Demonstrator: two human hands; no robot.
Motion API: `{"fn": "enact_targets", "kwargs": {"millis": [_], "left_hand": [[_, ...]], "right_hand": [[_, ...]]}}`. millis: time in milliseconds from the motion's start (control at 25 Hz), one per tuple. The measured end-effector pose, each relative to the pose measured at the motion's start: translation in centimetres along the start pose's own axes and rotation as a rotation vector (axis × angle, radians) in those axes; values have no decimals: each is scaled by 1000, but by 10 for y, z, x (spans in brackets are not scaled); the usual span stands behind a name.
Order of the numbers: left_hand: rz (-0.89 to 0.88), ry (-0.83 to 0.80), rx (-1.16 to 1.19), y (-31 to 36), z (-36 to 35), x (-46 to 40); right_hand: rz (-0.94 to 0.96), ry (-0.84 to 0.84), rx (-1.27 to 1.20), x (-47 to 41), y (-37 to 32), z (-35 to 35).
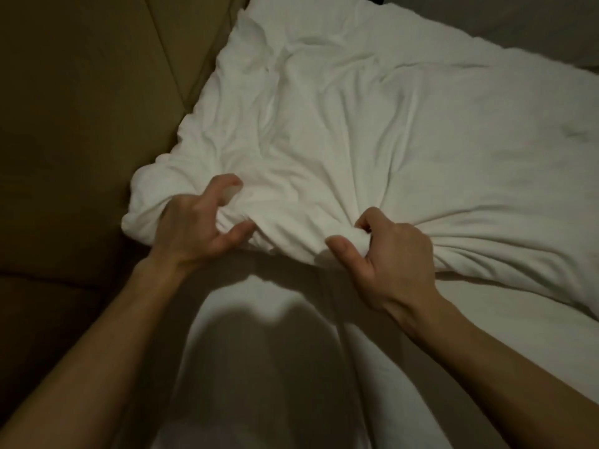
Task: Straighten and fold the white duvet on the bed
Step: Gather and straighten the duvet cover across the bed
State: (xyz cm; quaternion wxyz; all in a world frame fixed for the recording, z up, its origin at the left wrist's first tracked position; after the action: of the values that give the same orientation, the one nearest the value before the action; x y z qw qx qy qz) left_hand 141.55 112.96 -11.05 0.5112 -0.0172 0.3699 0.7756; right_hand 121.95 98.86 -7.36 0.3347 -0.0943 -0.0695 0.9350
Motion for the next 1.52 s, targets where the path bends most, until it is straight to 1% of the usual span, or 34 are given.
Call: {"fn": "enact_targets", "kwargs": {"millis": [160,320,400,480,560,640,720,840,920,960,1000,1040,1080,1160,1200,1280,1320,1360,1440,1520], "left_hand": [[29,43,-18,62,65,35],[0,170,-106,128,136,58],[20,246,-122,163,162,89],[57,313,-141,202,182,129],[97,329,-181,240,198,169],[100,326,-260,260,208,202],[137,270,-292,251,197,223],[375,153,-259,191,138,245],[533,51,-216,148,84,265],[572,18,-199,135,60,277],[569,13,-176,130,40,285],[521,22,-141,134,24,288],[431,21,-103,147,12,286],[230,-56,-66,179,-19,280],[187,-109,-58,185,-35,277],[235,-209,10,173,-65,273],[268,-252,41,166,-77,273],[288,-272,55,163,-82,272],[282,-225,64,174,-76,264],[217,-141,96,222,-62,242]], "right_hand": [[52,34,-131,37,-13,65],[162,30,-218,86,-33,117],[231,19,-255,123,-43,139],[315,22,-353,159,-45,171],[398,-3,-461,198,-45,204],[440,-54,-483,230,-49,213],[415,-137,-324,247,-53,185],[328,-185,-62,247,-42,110],[289,-182,-10,247,-35,64],[296,-162,-36,251,-33,48],[323,-126,-100,257,-32,39],[359,-72,-168,264,-29,37],[377,-11,-208,271,-24,41],[376,83,-177,281,-10,50],[358,65,-119,280,-2,45],[295,-103,10,274,13,11],[265,-169,29,272,19,-2],[250,-193,-4,271,24,-7],[264,-143,-196,272,32,8],[291,-23,-358,281,56,47]]}}
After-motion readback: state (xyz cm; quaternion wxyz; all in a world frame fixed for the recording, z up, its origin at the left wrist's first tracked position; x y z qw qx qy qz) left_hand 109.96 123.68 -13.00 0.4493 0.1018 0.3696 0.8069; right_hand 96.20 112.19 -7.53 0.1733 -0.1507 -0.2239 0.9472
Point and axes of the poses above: each hand's wrist, its own x-axis away from the middle knuckle, its own z-axis out of the back of the hand, y = z × x, the point moved 9 cm from there along -x, towards the middle knuckle, and after that the axes turned 6 degrees about x, right-handed, at the moved point
